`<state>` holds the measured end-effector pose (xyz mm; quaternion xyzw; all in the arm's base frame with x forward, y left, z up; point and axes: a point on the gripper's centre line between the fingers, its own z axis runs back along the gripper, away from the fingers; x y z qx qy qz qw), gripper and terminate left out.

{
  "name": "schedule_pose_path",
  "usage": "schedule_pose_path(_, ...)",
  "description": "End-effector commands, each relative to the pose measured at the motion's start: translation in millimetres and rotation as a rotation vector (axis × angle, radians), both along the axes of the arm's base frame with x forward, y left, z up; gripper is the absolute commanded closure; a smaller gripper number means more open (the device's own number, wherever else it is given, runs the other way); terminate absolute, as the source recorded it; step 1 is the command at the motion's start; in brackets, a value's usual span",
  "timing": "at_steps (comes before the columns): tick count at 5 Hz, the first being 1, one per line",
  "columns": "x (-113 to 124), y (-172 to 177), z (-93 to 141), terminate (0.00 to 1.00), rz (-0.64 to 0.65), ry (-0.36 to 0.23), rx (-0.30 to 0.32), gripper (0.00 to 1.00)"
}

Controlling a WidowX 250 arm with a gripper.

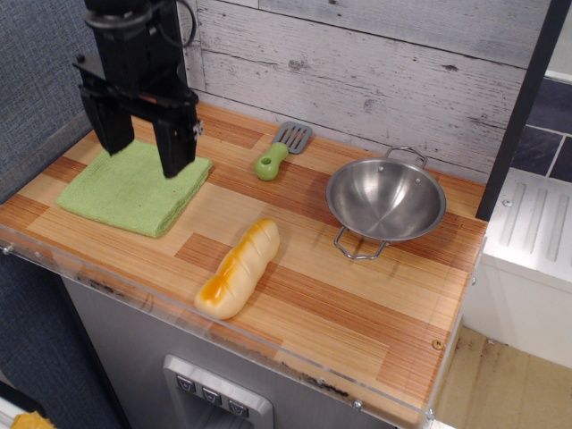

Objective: Place the colander between the green towel and the bread

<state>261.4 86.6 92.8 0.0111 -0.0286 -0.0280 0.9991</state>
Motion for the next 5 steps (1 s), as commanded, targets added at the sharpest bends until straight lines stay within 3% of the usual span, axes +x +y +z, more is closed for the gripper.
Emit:
schedule_pose_path(1, 17, -32, -1, 0.0, -0.033, -0.03, 0.002, 0.0)
schedule_pose_path(3, 49, -82, -19, 0.0, -0.044, -0.009, 0.008, 0.0)
schedule_pose_path(5, 79, -103, -39, 0.0, 0.004, 0.006, 0.019, 0.0)
